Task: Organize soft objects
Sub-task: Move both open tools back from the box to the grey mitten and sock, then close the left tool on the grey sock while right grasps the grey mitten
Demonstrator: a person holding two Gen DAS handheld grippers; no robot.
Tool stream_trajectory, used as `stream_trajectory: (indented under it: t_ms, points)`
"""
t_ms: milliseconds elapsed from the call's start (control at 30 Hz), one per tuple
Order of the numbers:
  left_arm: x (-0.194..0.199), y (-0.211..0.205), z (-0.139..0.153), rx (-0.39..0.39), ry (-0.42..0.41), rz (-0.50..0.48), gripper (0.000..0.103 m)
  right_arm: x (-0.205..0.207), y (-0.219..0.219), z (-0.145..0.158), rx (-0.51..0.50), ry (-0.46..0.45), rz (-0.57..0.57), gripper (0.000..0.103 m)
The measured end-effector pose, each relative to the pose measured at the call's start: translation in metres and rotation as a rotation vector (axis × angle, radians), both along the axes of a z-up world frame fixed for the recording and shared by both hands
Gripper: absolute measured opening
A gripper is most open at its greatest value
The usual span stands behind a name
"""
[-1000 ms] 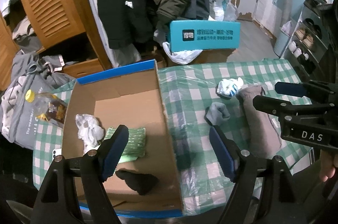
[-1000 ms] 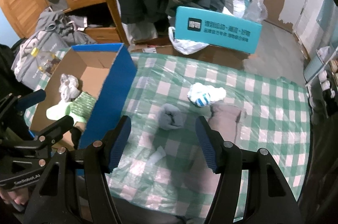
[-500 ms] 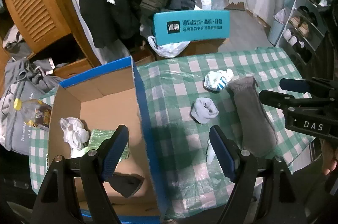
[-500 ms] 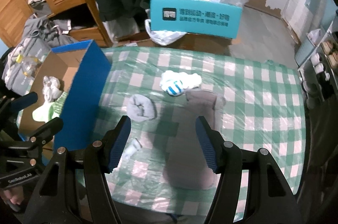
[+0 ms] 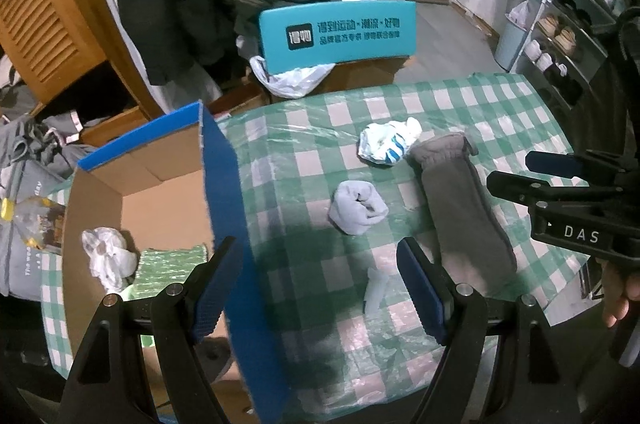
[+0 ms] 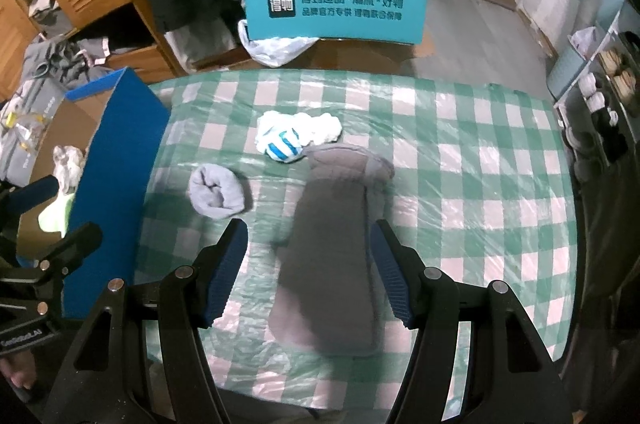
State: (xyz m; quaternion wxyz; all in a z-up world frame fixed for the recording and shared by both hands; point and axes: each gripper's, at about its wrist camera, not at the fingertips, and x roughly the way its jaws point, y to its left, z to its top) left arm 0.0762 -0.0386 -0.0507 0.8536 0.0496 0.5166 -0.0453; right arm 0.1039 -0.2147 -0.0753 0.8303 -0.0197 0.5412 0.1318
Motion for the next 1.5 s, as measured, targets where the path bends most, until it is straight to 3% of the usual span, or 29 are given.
stream_trajectory:
  t_ms: [867, 1500]
  points:
    - [0.047, -0.017, -0.060, -0.085, 0.156, -0.021, 0.080, 0.035, -0.024, -0.070, 0.019, 0.165, -0.051, 0.063]
    - [0.075, -0.020, -0.101, -0.098, 0.239, -0.004, 0.081, 0.057, -0.017, -0.109, 0.015, 0.240, -0.047, 0.065]
